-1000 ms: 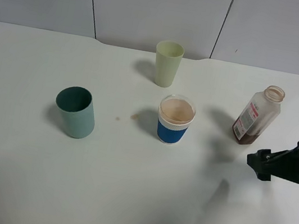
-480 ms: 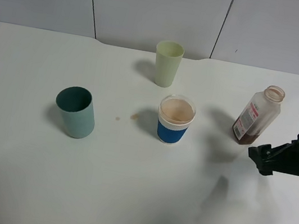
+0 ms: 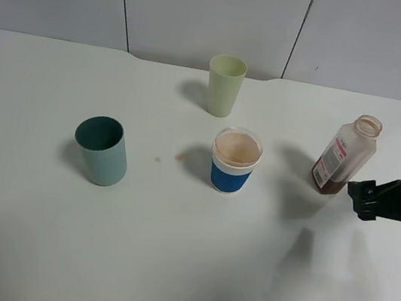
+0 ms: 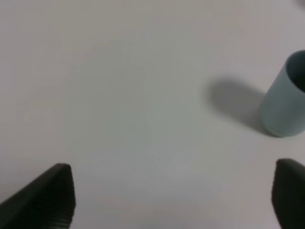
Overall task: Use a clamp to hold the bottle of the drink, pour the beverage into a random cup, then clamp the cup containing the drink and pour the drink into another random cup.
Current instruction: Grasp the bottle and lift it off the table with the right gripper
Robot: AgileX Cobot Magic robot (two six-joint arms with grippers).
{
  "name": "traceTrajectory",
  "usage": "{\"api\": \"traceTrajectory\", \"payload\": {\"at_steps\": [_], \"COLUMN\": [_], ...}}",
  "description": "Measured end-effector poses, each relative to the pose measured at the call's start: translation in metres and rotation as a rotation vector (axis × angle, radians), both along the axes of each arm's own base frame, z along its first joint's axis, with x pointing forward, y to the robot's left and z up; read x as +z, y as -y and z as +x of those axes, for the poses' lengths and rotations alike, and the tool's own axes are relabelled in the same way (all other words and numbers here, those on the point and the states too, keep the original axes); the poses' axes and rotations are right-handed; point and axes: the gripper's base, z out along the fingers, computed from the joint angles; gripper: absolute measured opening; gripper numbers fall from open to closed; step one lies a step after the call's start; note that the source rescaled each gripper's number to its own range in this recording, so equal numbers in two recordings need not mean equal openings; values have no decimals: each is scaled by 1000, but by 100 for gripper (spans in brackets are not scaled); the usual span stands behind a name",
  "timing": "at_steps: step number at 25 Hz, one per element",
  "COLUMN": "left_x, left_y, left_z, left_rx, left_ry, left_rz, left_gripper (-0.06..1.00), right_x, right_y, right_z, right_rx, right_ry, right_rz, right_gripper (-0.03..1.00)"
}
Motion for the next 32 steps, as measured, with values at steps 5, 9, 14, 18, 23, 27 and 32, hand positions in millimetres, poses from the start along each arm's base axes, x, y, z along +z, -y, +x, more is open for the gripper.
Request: {"api": "traceTrajectory", "payload": {"at_steps": [5, 9, 14, 18, 23, 27, 32], "left_x": [0, 0, 0, 0, 0, 0, 0], "left_y": [0, 0, 0, 0, 0, 0, 0], "left_z": [0, 0, 0, 0, 0, 0, 0], "left_rx": [0, 0, 0, 0, 0, 0, 0], "left_ry": [0, 0, 0, 0, 0, 0, 0], "left_rz": [0, 0, 0, 0, 0, 0, 0], "left_gripper": [50, 50, 50, 50, 50, 50, 50], "right_x": [3, 4, -16, -39, -51, -55, -47], "right_y": [3, 6, 9, 0, -16, -19, -19], "right_z": [2, 3, 10, 15, 22, 25, 30], "right_rx": [-17, -46, -83, -22, 58, 78, 74], "right_ry": [32, 55, -2, -61, -5, 17, 116], "right_rz": [-41, -46, -59, -85, -45, -35, -38], "right_gripper": [90, 90, 90, 90, 90, 90, 90]}}
